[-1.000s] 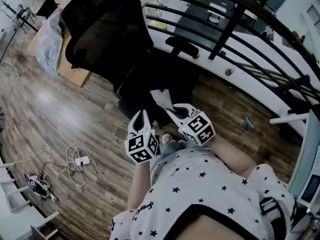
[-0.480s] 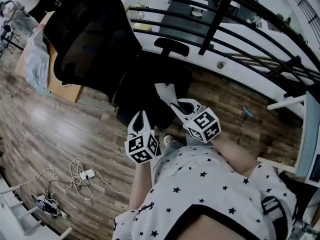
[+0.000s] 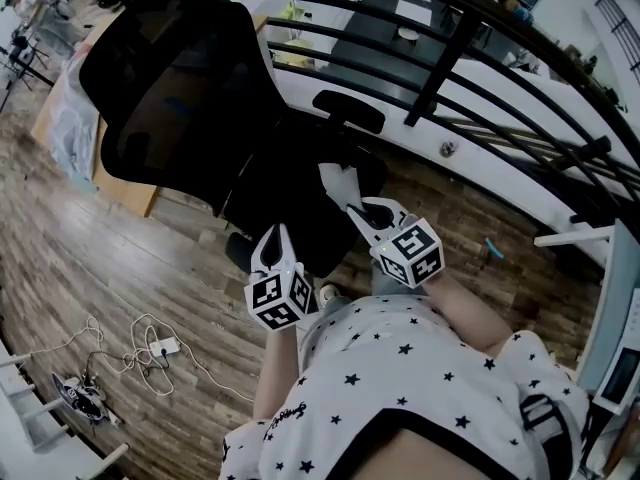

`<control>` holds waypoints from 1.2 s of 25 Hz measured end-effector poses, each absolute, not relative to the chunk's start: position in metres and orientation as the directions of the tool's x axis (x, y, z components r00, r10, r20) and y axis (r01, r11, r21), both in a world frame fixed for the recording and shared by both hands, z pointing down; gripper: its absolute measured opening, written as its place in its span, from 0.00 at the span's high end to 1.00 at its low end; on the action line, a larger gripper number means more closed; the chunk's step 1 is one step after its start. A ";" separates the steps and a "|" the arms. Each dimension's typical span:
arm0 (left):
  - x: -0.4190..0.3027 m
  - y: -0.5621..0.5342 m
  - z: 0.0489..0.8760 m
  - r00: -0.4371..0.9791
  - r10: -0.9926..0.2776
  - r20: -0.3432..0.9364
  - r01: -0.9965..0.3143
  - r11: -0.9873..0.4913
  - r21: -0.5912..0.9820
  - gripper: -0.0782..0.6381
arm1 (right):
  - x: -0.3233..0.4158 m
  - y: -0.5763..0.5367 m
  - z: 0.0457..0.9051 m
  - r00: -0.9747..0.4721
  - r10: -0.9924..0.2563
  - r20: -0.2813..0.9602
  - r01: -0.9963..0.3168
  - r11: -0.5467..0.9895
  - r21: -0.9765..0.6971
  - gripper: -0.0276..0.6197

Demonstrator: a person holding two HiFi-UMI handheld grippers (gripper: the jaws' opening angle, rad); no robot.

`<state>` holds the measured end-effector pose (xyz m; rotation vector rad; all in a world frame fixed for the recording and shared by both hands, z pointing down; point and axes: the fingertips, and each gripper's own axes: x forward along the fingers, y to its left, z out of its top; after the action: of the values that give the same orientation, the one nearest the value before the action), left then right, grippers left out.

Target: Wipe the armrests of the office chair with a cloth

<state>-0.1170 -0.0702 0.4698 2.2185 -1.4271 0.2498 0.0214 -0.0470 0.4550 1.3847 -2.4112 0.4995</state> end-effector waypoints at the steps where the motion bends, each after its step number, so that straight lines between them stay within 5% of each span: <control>1: -0.112 -0.077 0.469 0.428 -0.808 0.405 -0.898 -0.327 0.296 0.88 | 0.027 -0.055 0.454 -0.491 -0.756 0.432 -0.865 0.480 -0.144 0.91; 30: 0.071 -0.172 0.454 0.184 -0.877 0.443 -0.958 -0.058 0.282 0.88 | 0.206 -0.193 0.434 -0.706 -0.577 0.411 -0.684 0.705 -0.186 0.91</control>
<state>0.0707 -0.1724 0.4541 1.9569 -1.7163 0.2072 0.2059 -0.1927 0.4341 0.9897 -2.5917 0.4700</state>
